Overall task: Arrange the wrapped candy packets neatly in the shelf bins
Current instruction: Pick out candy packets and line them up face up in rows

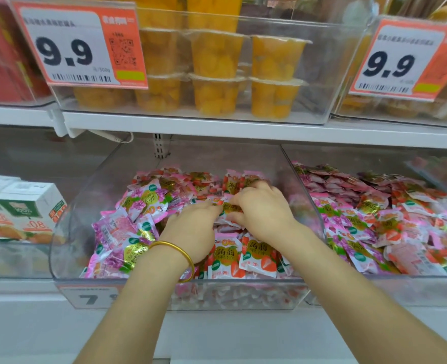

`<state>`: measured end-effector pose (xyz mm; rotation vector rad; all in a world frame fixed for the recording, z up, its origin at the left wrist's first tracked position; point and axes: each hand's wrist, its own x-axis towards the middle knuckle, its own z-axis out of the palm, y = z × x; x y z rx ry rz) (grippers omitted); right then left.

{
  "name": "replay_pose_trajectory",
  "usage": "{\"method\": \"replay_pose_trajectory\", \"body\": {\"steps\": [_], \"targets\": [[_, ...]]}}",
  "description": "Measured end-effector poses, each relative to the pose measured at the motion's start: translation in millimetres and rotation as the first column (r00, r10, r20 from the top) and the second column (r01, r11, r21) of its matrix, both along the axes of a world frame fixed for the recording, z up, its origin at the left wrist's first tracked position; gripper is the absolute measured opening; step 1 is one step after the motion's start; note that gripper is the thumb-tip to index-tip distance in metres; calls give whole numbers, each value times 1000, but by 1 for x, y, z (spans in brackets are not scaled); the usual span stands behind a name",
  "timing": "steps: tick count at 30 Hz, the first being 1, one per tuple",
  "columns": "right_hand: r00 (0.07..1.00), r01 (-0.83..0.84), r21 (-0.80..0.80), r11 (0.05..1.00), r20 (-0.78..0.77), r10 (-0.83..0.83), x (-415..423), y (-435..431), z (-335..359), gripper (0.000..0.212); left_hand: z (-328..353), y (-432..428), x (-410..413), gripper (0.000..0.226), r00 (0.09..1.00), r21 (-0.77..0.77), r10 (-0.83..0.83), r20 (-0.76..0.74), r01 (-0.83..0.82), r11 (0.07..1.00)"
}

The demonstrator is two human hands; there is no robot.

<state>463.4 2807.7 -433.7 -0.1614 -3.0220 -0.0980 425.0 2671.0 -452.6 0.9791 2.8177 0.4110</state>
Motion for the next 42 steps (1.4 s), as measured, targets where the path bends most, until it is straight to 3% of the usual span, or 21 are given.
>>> {"method": "replay_pose_trajectory", "body": {"steps": [2, 5, 7, 10, 14, 19, 24, 27, 30, 34, 38, 40, 42], "targets": [[997, -30, -105, 994, -68, 23, 8, 0, 9, 34, 1, 2, 2, 50, 1000, 35, 7, -6, -7, 999], [953, -126, -331, 935, -302, 22, 40, 5, 37, 29, 8, 10, 7, 49, 994, 204, 54, -99, -33, 978], [920, -145, -464, 874, -388, -53, 70, 19, 53, 27, 16, 22, 16, 46, 985, 357, 68, -161, -6, 934], [891, -69, -604, 794, -396, -223, 102, 64, 58, 24, 26, 47, 38, 37, 971, 521, 26, -237, 104, 847], [861, 138, -619, 773, -311, -403, 124, 133, 54, 18, 26, 86, 67, 32, 958, 527, -103, -267, 234, 817], [857, 239, -594, 768, -243, -455, 131, 180, 43, 14, 24, 118, 82, 38, 940, 453, -173, -294, 297, 841], [817, 329, -487, 809, -282, -502, 126, 199, 19, 19, 33, 138, 88, 35, 895, 334, -192, -403, 339, 879], [803, 446, -348, 824, -251, -540, 129, 205, 15, 17, 35, 150, 93, 32, 872, 339, -218, -438, 385, 859], [829, 513, -248, 822, -106, -549, 129, 203, 7, 39, 31, 161, 98, 27, 888, 373, -228, -399, 384, 845], [851, 480, -224, 848, -116, -513, 125, 206, -2, 38, 26, 171, 102, 30, 924, 436, -226, -308, 348, 830], [821, 434, -408, 803, -187, -539, 132, 209, 3, 46, 33, 172, 100, 33, 964, 552, -171, -204, 257, 793], [788, 316, -557, 768, -296, -539, 139, 209, 13, 44, 36, 171, 98, 35, 982, 607, -155, -108, 188, 772], [751, 125, -733, 669, -371, -547, 144, 206, 25, 41, 39, 172, 95, 37, 984, 624, -173, 37, 113, 774]]}}
